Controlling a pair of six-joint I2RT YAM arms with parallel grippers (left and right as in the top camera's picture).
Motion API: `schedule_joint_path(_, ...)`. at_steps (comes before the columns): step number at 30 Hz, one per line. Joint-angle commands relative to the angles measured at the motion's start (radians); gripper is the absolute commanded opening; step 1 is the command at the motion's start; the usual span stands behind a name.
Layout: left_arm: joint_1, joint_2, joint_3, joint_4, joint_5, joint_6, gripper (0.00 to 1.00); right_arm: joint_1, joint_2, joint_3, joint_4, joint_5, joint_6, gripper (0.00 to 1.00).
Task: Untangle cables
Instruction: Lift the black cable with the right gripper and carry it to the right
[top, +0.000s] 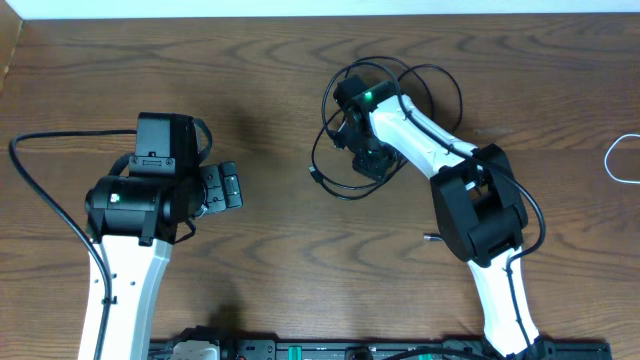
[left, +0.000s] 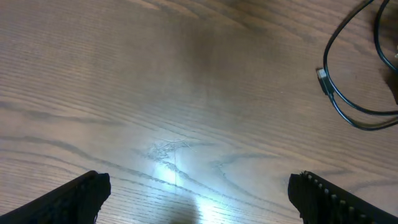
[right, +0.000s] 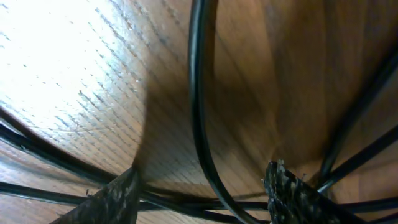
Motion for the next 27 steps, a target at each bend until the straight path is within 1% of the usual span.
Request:
schedule_joint_path(1, 0.004, 0.002, -0.012, -0.006, 0.002, 0.006, 0.98, -0.005, 0.021, -0.040, 0.010, -0.010, -0.008, 0.43)
schedule_joint_path(2, 0.004, 0.002, -0.012, -0.006, 0.001, 0.006, 0.98, -0.005, 0.021, -0.040, 0.010, -0.011, -0.005, 0.17)
schedule_joint_path(3, 0.004, 0.002, -0.012, -0.006, 0.002, 0.006, 0.98, -0.002, 0.019, -0.038, 0.005, -0.013, 0.025, 0.01)
schedule_joint_path(6, 0.004, 0.002, -0.012, -0.005, 0.002, 0.006, 0.98, 0.000, -0.003, -0.026, -0.013, -0.014, 0.104, 0.01)
schedule_joint_path(10, 0.004, 0.002, -0.012, -0.005, 0.002, 0.006, 0.98, 0.000, -0.064, 0.010, -0.032, -0.013, 0.128, 0.01)
schedule_joint_path(13, 0.004, 0.002, -0.012, -0.006, 0.002, 0.006, 0.98, 0.000, -0.220, 0.138, -0.061, -0.013, 0.128, 0.01)
schedule_joint_path(16, 0.004, 0.002, -0.012, -0.005, 0.001, 0.006, 0.98, -0.002, -0.363, 0.265, -0.051, -0.009, 0.127, 0.01)
schedule_joint_path(20, 0.004, 0.002, -0.012, -0.006, 0.002, 0.006, 0.98, -0.008, -0.528, 0.408, 0.018, 0.037, 0.127, 0.01)
schedule_joint_path(22, 0.004, 0.002, -0.012, -0.006, 0.002, 0.006, 0.98, -0.012, -0.605, 0.460, 0.070, 0.070, 0.127, 0.01)
schedule_joint_path(23, 0.004, 0.002, -0.012, -0.006, 0.002, 0.006, 0.98, -0.021, -0.678, 0.491, 0.121, 0.101, 0.127, 0.01)
schedule_joint_path(27, 0.004, 0.002, -0.012, -0.006, 0.002, 0.006, 0.98, -0.065, -0.828, 0.504, 0.256, 0.161, 0.127, 0.01)
